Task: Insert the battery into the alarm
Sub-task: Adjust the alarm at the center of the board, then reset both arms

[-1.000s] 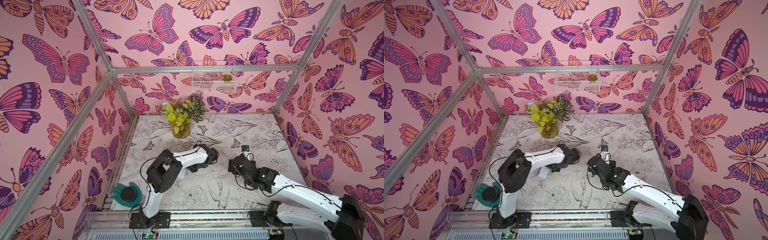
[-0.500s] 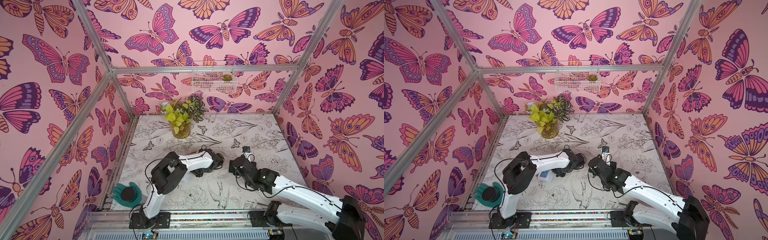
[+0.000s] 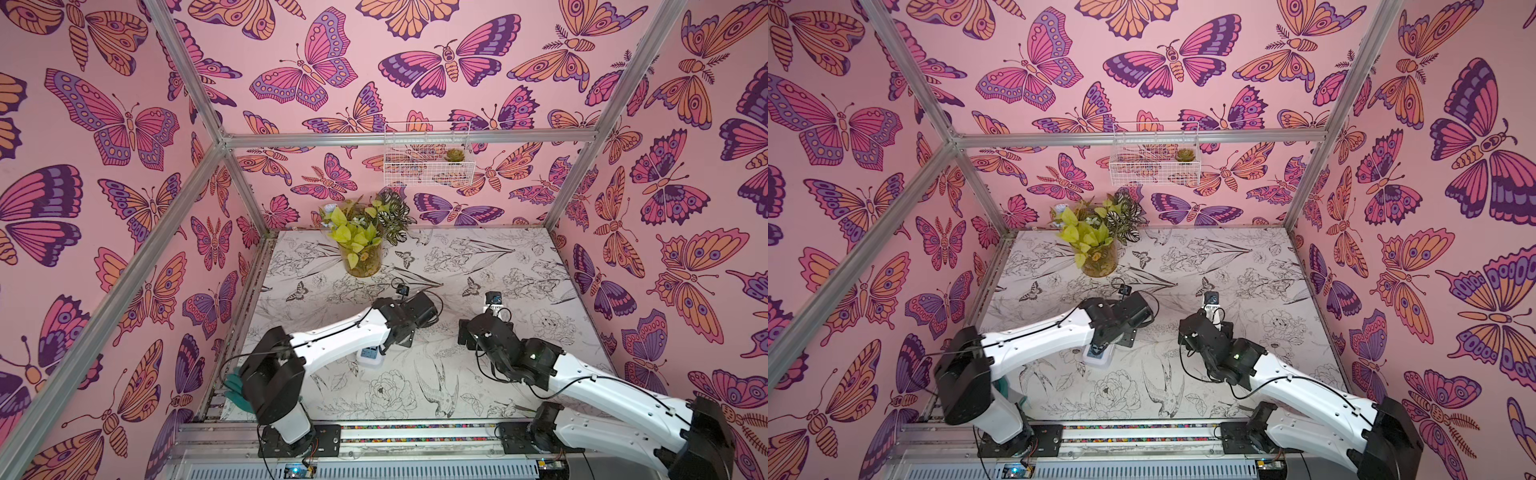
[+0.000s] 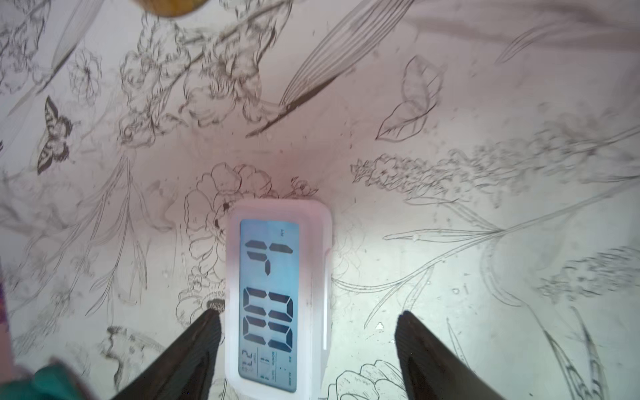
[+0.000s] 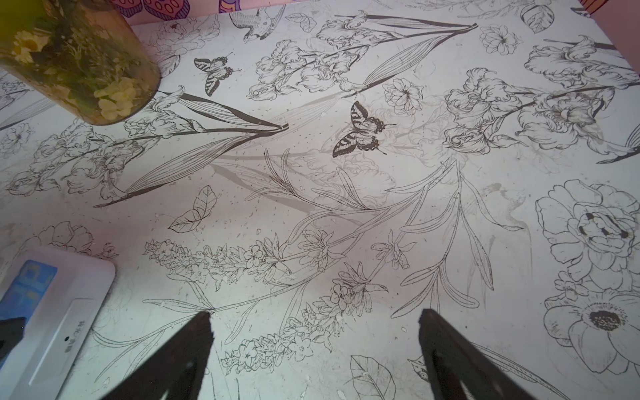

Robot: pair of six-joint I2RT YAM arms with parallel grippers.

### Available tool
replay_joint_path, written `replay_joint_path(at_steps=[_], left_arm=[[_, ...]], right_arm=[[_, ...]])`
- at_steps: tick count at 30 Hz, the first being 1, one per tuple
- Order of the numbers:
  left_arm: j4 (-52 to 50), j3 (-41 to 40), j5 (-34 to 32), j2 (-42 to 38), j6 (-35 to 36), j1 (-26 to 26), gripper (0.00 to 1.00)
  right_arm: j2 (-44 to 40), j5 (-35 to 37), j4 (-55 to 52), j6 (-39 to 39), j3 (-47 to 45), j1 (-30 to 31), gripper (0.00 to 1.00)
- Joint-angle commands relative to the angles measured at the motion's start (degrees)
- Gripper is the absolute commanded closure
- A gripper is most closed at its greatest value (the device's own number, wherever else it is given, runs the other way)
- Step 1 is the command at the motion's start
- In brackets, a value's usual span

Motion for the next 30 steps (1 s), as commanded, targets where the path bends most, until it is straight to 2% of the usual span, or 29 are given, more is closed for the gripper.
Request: replay_joint_path(at_steps=[1,2,5,8,10,12,13,17,20,23,26,30], left_arm=[[11.14,-6.43,0.72,-9.25,4.76,3.99,0.05],[13.38,-8.48,0.72,-12.22,5.52,5.52,0.00],[23.20,-17.87,1.89,-24.64,8.84,11.72,0.00],[33.09,-27.87,2.85,-34.80,11.44,19.36,0.00],[35.78,-31.98,3.95,-38.90,12.18,24.93,0.00],[35.87,-34.08,0.18,-40.67,11.31,29.70,0.00],[36.73,-34.95,-1.00,-40.80,12.18,31.57,0.00],[40.61,-38.10,-8.66,-39.22,15.80,37.79,0.00],[46.33,-41.42,-12.09,-36.99,17.78,41.32,0.00],[55.52,-44.95,-10.18,-34.68,22.20,43.90,0.00],[69.19,-50.40,-11.18,-31.98,26.68,44.38,0.00],[80.60,-54.59,-6.26,-25.81,25.95,47.05,0.00]], right_arm=[[-0.63,0.62,1.96,-5.43,2.39,-0.30,0.04],[-0.55,1.33,2.39,-6.21,2.66,-0.30,0.02],[-0.28,5.49,3.80,-10.31,3.66,-0.30,0.01],[0.37,13.35,6.63,-15.64,3.51,-0.30,0.01],[1.39,18.87,11.08,-20.43,2.52,-0.47,0.01],[2.57,19.01,16.39,-25.85,1.25,-2.47,0.00],[3.04,18.13,16.92,-25.75,1.27,-4.38,0.00],[4.31,5.67,20.46,-26.00,-0.57,-18.03,0.00],[5.11,4.28,29.75,-30.78,-5.56,-24.26,0.01],[6.10,1.95,39.66,-32.89,-10.68,-29.18,0.01],[5.82,-3.20,36.58,-29.93,-9.53,-34.58,0.01],[8.76,-2.08,46.00,-34.15,-12.58,-36.76,0.01]])
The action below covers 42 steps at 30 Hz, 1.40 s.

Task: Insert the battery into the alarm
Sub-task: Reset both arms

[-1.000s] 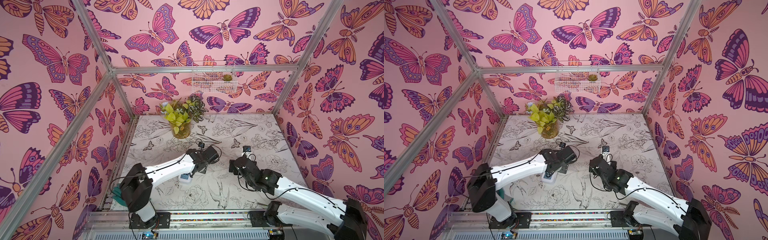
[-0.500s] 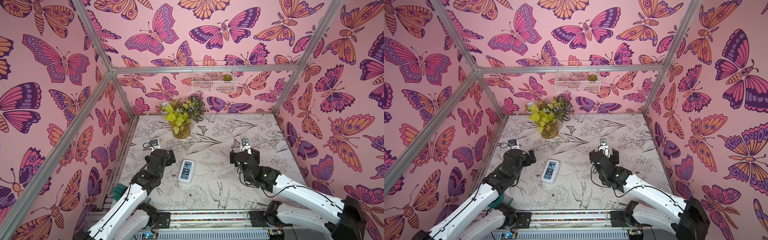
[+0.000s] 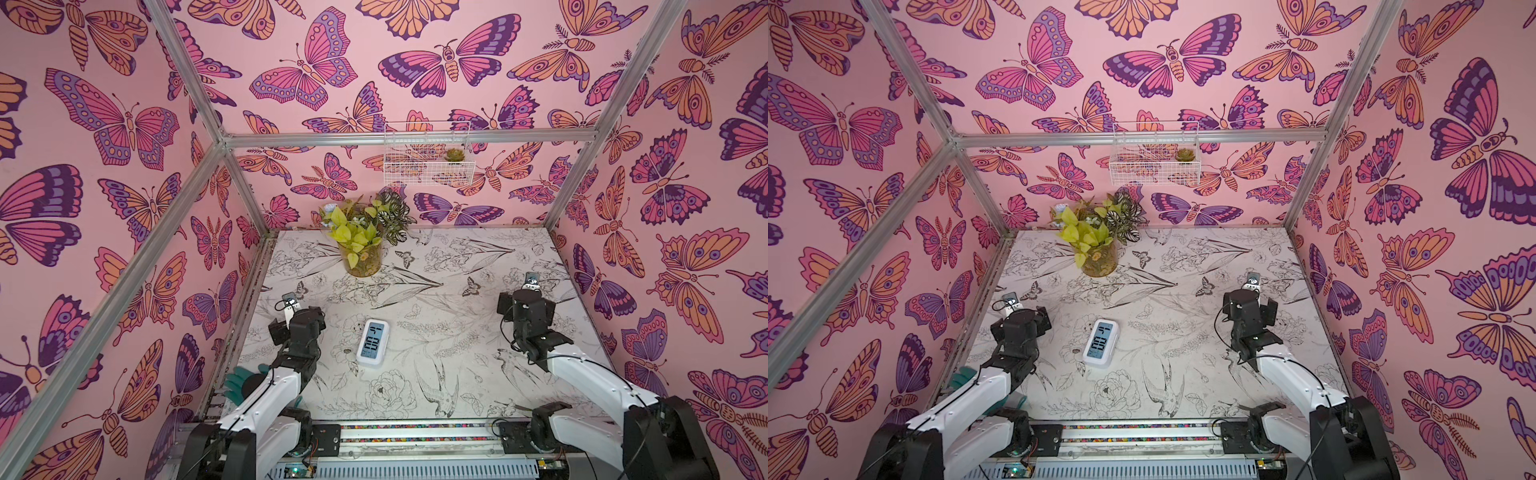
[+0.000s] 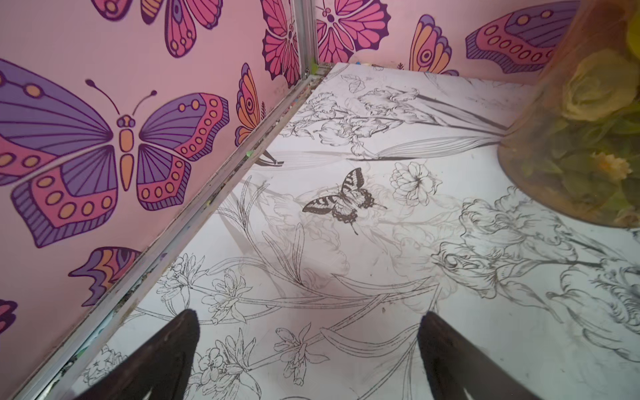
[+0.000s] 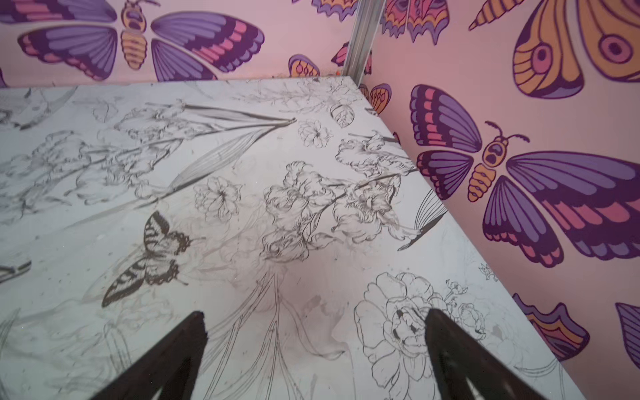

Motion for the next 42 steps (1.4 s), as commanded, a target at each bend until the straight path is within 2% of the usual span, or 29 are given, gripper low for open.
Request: replay_joint_path(at_steps=[1,4,7,11,12,13,16,17,18,20,22,24,27,29,31,34,42], left_arm=[[16.21,-1.81,2.75,5.10,2.71,2.19,0.00],[17.71,0.61,6.01,9.59,5.66,2.37,0.00],[28.19,-0.30,7.12,15.24,8.38,2.53,0.00],[40.82,-1.60,16.80,23.90,10.85,5.33,0.00],[40.95,-1.17,19.55,24.96,11.61,5.42,0.00],[36.55,-0.07,22.19,24.69,11.75,5.57,0.00],[38.56,2.17,21.00,29.25,12.03,5.88,0.00],[31.92,3.12,21.35,27.03,11.01,6.01,0.00],[29.35,5.59,21.66,26.83,10.92,6.24,0.00],[35.04,4.68,21.83,29.00,11.72,6.38,0.00],[28.80,6.21,22.27,27.35,10.69,6.62,0.00],[33.65,5.21,22.53,29.13,11.49,6.82,0.00],[29.53,6.09,22.87,27.70,10.61,7.00,0.00],[33.44,5.27,22.80,28.89,11.30,7.00,0.00],[30.79,5.77,22.88,27.84,10.79,7.00,0.00],[33.09,5.14,22.87,28.62,11.25,7.00,0.00],[31.77,5.47,22.88,28.05,11.03,7.00,0.00]], right_arm=[[3.00,-1.17,9.05,-4.05,-1.36,-1.23,0.01],[7.13,-1.59,13.97,-3.50,-3.07,-2.26,0.01],[11.06,-2.56,22.44,-4.25,-4.88,-2.46,0.01],[12.76,-3.22,25.12,-7.17,-4.49,-2.90,0.01],[13.19,-3.59,26.07,-7.75,-4.48,-3.21,0.01],[13.72,-4.48,26.91,-8.44,-4.61,-3.39,0.01],[17.96,-7.05,35.25,-9.06,-6.78,-4.71,0.01],[19.80,-7.50,38.56,-8.93,-7.06,-5.29,0.01],[20.49,-8.63,39.21,-8.79,-6.76,-5.89,0.01],[19.85,-12.24,34.89,-7.66,-5.30,-7.49,0.01],[20.79,-16.12,31.67,-5.65,-4.31,-9.90,0.01],[24.49,-16.70,42.31,-5.83,-6.72,-10.56,0.01],[21.94,-17.46,32.42,-5.12,-4.15,-10.84,0.01],[23.11,-17.43,36.39,-5.24,-5.10,-10.98,0.01],[22.68,-17.44,35.43,-5.23,-4.91,-10.98,0.01],[22.31,-17.50,34.79,-5.32,-4.82,-10.99,0.01],[22.10,-17.52,34.12,-5.30,-4.75,-10.99,0.01]])
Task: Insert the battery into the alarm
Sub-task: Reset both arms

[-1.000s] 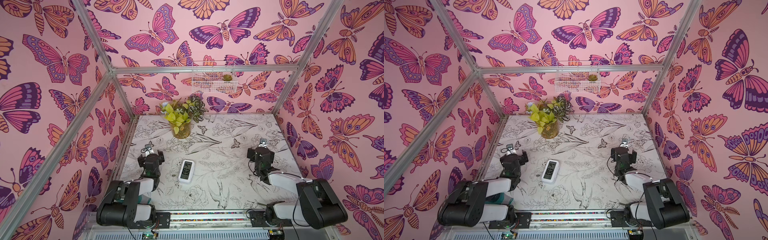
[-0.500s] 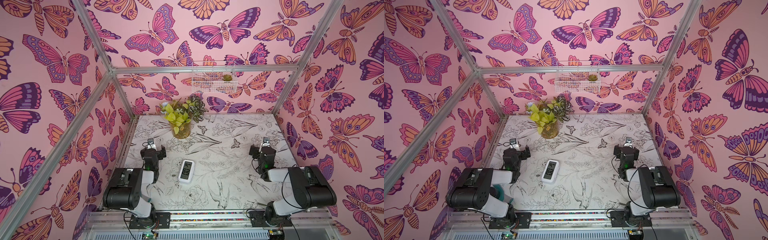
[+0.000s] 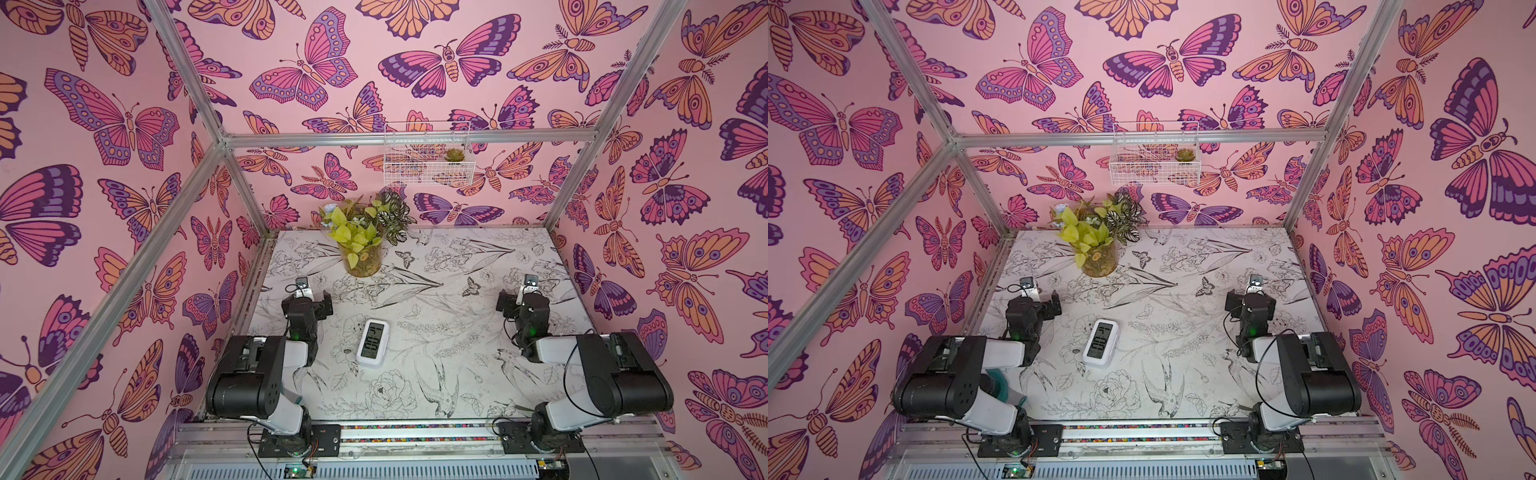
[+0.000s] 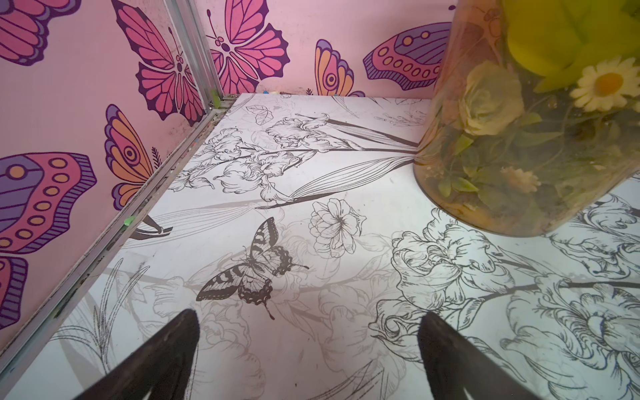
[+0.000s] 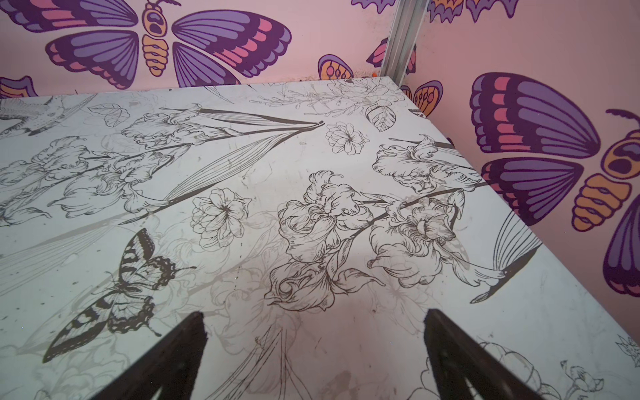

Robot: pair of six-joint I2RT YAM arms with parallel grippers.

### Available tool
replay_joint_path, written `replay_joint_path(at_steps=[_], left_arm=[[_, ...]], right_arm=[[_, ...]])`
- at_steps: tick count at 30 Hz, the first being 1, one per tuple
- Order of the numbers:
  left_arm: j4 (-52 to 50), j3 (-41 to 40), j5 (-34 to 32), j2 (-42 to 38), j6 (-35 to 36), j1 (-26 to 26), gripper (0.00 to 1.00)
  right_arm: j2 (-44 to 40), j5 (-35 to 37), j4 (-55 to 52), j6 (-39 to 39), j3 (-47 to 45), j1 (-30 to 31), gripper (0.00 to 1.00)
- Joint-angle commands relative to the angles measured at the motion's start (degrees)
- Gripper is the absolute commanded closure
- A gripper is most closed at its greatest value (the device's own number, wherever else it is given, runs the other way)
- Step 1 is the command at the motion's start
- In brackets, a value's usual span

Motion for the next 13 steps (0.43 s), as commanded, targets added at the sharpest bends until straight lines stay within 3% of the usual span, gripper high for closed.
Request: replay_joint_path(at_steps=[1,13], left_arm=[[0.41,-0.12,0.54,0.01,0.40,0.49,0.00],[0.60,-0.21,0.54,0.12,0.44,0.49,0.00]], right_arm=[[-0.76,-0.63,-0.50,0.69,1.20,-0.34,0.01],[-0.84,-0.69,-0.59,0.71,1.20,-0.32,0.01]])
